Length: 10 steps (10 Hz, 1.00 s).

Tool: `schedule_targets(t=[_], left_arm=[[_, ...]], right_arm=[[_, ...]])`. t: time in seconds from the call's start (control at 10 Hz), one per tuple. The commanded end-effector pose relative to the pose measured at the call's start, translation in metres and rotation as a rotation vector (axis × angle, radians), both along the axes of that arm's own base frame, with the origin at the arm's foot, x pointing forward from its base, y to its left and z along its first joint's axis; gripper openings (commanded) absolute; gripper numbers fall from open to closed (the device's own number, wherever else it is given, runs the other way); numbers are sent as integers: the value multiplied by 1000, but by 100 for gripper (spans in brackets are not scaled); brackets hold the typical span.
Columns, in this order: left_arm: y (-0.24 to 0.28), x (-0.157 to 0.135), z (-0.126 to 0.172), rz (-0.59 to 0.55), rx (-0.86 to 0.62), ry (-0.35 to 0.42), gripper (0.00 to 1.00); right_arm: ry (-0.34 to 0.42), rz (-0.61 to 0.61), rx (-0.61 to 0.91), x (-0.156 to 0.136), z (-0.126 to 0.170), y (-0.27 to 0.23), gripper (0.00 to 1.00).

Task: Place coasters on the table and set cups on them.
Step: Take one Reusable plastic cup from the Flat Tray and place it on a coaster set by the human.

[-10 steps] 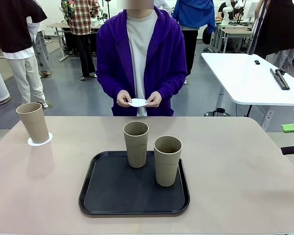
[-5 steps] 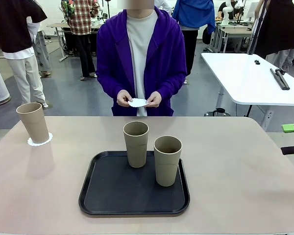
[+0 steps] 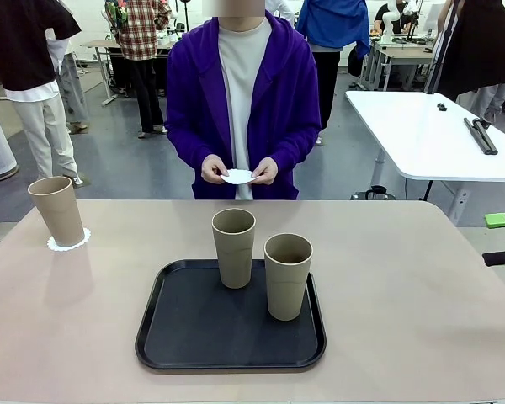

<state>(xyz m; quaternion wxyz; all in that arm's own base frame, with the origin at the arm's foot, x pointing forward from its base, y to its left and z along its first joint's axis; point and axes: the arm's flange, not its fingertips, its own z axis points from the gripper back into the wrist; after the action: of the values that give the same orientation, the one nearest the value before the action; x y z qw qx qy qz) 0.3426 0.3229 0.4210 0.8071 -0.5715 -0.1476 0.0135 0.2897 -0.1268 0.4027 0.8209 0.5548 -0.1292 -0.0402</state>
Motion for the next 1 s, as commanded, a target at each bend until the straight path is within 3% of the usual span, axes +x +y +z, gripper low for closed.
schedule_targets(t=[0.0,0.6,0.9], left_arm=[[-6,7,11,33,-1,38,100],[-14,-4,17,-5,72,41,100],[-10,6,11,-10,29,42,100]], right_arm=[[-10,1,8,0,1,0,100],[-10,1,8,0,1,0,100],[-10,1,8,0,1,0,100]])
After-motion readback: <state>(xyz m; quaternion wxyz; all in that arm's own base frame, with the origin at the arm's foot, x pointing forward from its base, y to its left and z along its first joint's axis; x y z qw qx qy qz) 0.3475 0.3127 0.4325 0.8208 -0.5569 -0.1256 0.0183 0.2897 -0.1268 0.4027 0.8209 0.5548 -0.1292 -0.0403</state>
